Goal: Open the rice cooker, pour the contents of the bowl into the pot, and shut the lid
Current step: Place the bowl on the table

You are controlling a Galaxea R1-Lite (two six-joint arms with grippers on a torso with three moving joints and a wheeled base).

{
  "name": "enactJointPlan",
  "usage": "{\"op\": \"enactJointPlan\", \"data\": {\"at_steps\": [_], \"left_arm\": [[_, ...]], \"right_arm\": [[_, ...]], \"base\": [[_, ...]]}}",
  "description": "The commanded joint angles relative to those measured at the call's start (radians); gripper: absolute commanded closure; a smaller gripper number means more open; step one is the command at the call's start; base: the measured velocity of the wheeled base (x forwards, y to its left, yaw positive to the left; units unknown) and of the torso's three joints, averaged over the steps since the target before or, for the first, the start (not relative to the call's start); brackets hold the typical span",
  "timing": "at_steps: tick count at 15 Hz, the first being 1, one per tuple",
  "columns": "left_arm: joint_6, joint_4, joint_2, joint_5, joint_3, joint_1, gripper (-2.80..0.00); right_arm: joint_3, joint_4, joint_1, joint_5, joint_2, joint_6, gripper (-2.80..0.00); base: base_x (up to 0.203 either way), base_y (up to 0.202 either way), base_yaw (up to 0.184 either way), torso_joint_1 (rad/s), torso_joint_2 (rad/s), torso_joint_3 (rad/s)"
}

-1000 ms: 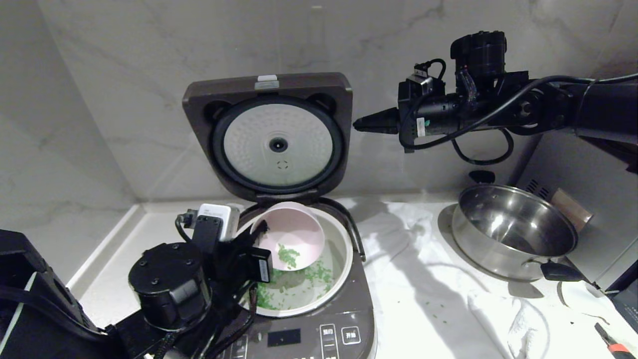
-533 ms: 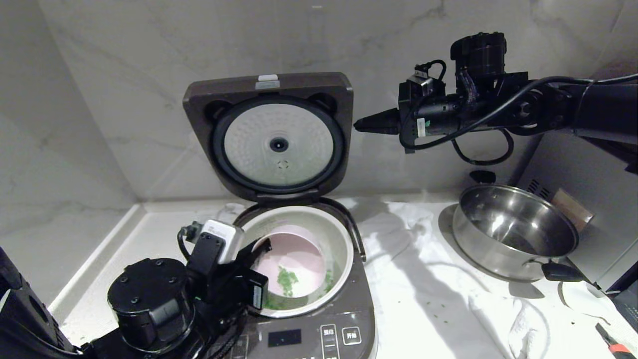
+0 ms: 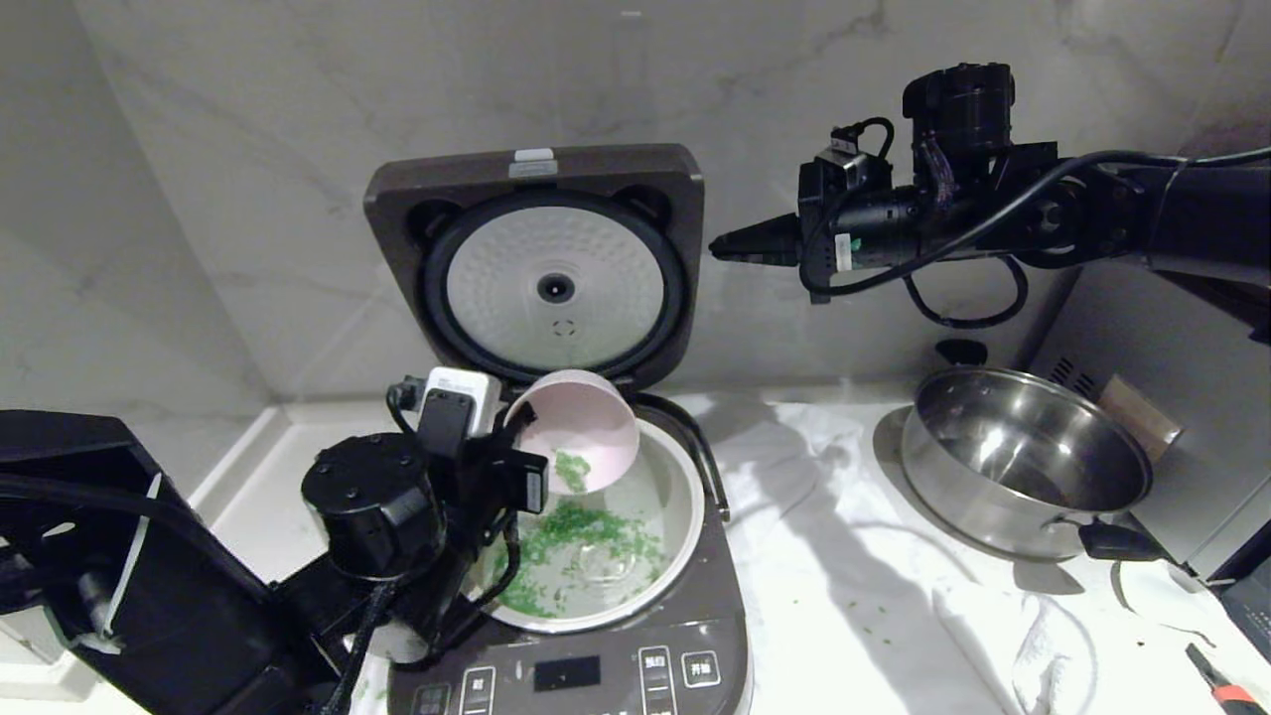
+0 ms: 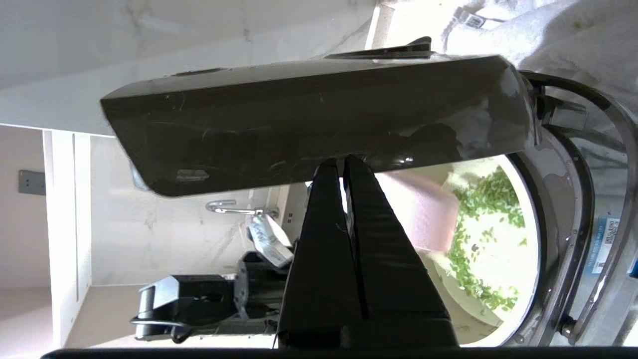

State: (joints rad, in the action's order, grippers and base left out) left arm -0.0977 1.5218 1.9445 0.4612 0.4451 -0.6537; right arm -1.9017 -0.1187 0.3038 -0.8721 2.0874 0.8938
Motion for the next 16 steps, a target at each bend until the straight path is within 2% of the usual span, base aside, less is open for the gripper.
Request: {"op": "enactJointPlan", "data": {"at_steps": [1,3,5,8,9,13,16], "left_arm": [[-0.002,0.008,-0.009,-0.031,-0.166,-0.047,0.0],[-0.021,0.008,-0.031,-0.113,-0.347,-0.087,0.0],[-0.034,0.008,-0.047,-0.144,-0.388,-0.094,0.0],[-0.045,0.008,-0.051,-0.149,-0.207,-0.06,0.0],[-0.046,0.008,-0.046,-0.129,-0.155,-0.05,0.0],[-0.044,0.008,-0.018,0.024,0.082,-0.001,0.0],[-0.043,0.008,-0.007,0.061,0.129,0.081,0.0]], "right_arm": [[0.0,-0.001,0.0,-0.005,-0.001,0.005,0.0],[0.0,0.001,-0.002,-0.005,-0.001,0.005,0.0],[-0.002,0.001,-0.002,-0.005,-0.001,0.005,0.0],[0.0,0.001,-0.003,-0.004,-0.006,0.005,0.0],[0.001,0.001,-0.003,-0.004,-0.006,0.005,0.0],[0.0,0.001,-0.003,-0.004,-0.007,0.005,0.0],[0.001,0.001,-0.003,-0.004,-0.006,0.005,0.0]], "base": [[0.0,0.0,0.0,0.0,0.0,0.0],[0.0,0.0,0.0,0.0,0.0,0.0],[0.0,0.0,0.0,0.0,0.0,0.0],[0.0,0.0,0.0,0.0,0.0,0.0],[0.0,0.0,0.0,0.0,0.0,0.0],[0.0,0.0,0.0,0.0,0.0,0.0],[0.0,0.0,0.0,0.0,0.0,0.0]]}}
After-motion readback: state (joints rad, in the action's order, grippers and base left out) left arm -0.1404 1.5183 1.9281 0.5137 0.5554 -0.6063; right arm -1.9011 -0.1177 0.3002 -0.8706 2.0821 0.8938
